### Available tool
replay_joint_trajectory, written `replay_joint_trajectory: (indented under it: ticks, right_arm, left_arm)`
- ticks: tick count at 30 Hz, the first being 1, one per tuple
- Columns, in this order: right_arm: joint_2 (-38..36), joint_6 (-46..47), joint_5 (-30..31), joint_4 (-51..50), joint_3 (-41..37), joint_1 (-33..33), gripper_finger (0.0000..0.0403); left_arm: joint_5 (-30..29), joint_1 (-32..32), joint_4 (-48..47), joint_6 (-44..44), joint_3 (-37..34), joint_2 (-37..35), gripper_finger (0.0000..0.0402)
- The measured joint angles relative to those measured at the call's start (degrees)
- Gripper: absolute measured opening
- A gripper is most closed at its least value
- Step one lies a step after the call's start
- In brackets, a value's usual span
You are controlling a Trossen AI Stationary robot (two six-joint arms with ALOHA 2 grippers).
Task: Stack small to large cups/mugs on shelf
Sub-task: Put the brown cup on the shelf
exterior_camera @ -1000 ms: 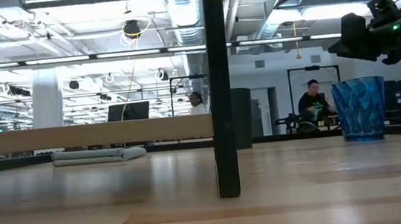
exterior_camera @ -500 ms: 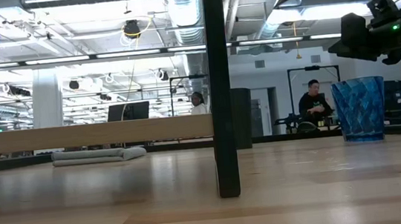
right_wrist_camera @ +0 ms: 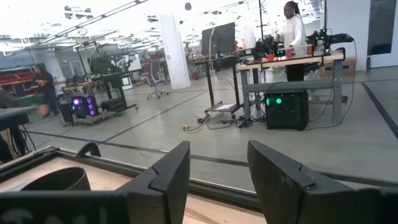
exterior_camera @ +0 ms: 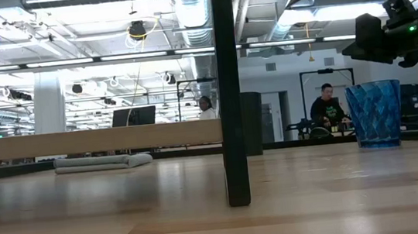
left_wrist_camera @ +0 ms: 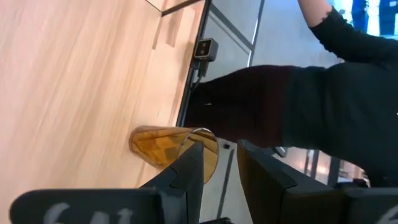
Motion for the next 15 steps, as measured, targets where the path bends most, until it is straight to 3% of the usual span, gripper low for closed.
replay_joint_trajectory:
  ticks: [9, 15]
  right_arm:
    - [0.0, 0.0, 0.0, -0.02, 0.01, 0.0, 0.0182]
    - [0.0, -1.6, 0.0, 0.0, 0.02, 0.0, 0.0182]
  left_arm:
    - [-0.56, 0.33, -0.29, -2.96, 0.0, 0.0, 0.0093]
    - [-0.66, 0.37, -1.41, -3.94, 0.0, 0.13, 0.0146]
